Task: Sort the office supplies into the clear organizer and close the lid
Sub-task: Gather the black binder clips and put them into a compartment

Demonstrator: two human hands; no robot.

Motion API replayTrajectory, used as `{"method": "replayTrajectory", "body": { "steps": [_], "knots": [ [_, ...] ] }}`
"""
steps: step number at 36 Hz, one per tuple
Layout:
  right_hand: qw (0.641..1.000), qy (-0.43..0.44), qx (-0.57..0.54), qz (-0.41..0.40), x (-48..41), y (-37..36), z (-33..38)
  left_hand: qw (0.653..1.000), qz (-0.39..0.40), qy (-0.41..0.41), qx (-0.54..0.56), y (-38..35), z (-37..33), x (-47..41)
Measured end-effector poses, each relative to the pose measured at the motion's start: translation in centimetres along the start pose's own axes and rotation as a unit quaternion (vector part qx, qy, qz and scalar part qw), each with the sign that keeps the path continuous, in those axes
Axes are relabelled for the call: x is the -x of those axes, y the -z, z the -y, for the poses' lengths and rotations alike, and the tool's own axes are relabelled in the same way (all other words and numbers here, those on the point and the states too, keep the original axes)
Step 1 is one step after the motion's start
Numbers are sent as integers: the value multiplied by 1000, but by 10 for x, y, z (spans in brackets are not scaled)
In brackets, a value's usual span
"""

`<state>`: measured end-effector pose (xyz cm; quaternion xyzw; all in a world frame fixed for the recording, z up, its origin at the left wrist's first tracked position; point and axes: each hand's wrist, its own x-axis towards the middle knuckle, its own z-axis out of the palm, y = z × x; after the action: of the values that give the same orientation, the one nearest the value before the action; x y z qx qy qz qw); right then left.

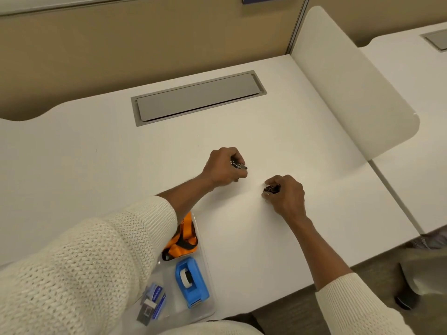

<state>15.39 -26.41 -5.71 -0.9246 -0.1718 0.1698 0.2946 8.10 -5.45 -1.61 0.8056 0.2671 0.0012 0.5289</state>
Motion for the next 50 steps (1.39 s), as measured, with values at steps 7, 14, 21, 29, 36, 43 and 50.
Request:
{"method": "replayTrajectory", "body": {
  "steps": [7,14,21,29,36,43,50],
  "knots": [
    [999,-9,8,36,2,0,13,999,-15,-8,-41,5,6,3],
    [996,-52,-52,43,16,2,15,994,-25,45,100,10,8,7],
    [992,-59,-97,54,33,6,24,986,-38,34,161,33,6,33],
    [985,19,-127,116,76,7,78,980,-82,24,181,88,19,118],
    [961,134,-86,225,128,-24,138,974,-146,76,156,134,50,227],
    [913,202,-44,351,195,-77,182,969,-163,181,39,149,102,335],
    [898,243,18,368,244,-127,213,969,-159,178,-61,140,142,384]
  ]
}}
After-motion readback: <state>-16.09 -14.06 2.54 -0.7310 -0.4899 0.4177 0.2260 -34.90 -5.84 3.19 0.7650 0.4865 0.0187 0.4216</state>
